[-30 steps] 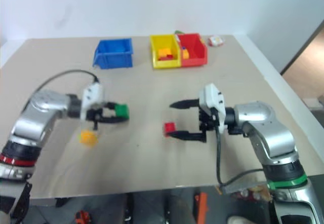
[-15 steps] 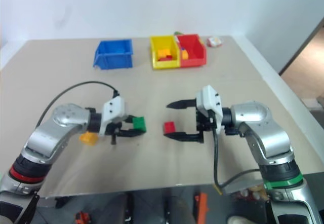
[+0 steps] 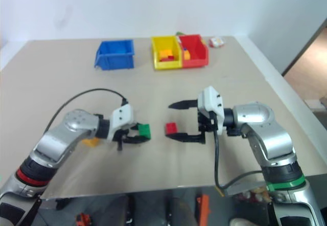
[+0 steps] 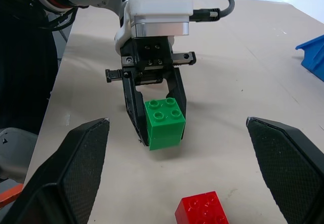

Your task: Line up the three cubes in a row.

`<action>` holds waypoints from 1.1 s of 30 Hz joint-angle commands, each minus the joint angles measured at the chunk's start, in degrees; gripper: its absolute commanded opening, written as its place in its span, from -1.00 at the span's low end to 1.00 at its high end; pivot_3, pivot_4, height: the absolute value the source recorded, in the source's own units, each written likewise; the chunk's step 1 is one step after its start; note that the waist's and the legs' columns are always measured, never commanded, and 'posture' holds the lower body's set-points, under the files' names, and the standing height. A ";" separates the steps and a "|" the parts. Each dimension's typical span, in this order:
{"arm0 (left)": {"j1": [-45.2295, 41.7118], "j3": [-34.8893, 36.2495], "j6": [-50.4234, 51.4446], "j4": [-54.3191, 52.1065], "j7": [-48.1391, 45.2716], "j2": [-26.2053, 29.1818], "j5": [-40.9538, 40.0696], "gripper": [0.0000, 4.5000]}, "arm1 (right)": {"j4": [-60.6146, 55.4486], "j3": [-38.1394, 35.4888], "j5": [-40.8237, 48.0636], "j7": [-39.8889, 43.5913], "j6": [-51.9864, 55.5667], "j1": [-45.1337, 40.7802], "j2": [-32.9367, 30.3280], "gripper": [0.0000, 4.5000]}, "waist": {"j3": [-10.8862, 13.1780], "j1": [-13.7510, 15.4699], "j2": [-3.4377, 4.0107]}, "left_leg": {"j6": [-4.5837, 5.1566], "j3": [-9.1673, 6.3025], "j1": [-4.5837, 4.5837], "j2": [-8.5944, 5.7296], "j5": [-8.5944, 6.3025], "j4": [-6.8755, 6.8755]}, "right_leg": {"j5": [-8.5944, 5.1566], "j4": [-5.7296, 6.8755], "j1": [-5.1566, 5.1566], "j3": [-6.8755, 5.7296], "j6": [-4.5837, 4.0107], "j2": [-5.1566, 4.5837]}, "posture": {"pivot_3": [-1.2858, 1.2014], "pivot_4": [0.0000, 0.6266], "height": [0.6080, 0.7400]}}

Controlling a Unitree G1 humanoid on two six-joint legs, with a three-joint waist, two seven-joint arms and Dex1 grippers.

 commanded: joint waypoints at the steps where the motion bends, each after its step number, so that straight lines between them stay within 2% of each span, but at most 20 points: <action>1: -0.75 0.09 -0.35 -0.26 -0.21 0.83 0.18 -0.40 | -1.06 -0.82 0.45 -0.15 -0.74 -0.16 -0.19 1.00 | 0.00 0.00 0.00 | 0.00 0.00 0.00 0.00 0.00 0.00 | 0.00 0.00 0.00 0.00 0.00 0.00 | 0.03 -0.52 0.95; 7: -0.82 0.39 -0.64 0.99 0.44 1.48 1.16 -0.40 | -0.75 -0.94 0.49 -0.16 -0.85 -0.05 -0.12 1.00 | 0.00 0.01 0.00 | 0.00 0.00 0.00 0.00 0.00 0.00 | 0.00 0.00 0.00 -0.02 0.00 0.00 | 0.03 -0.52 0.95; 18: -2.31 -0.89 -2.74 4.75 1.04 -0.71 2.53 -0.40 | 0.08 -0.51 0.10 -0.07 -1.05 -0.70 0.01 1.00 | 0.00 0.02 0.00 | 0.01 0.00 0.00 -0.01 0.00 0.00 | 0.00 -0.01 -0.02 0.03 0.00 -0.01 | 0.03 -0.52 0.95; 33: -2.92 -2.83 -6.35 7.66 -2.30 -0.51 4.67 -0.40 | -0.06 -0.25 -0.14 -0.58 -0.46 -1.23 -0.02 1.00 | 0.00 0.01 0.00 | 0.01 0.01 0.00 0.00 -0.01 -0.01 | 0.00 -0.01 -0.03 0.05 0.00 -0.01 | 0.03 -0.52 0.95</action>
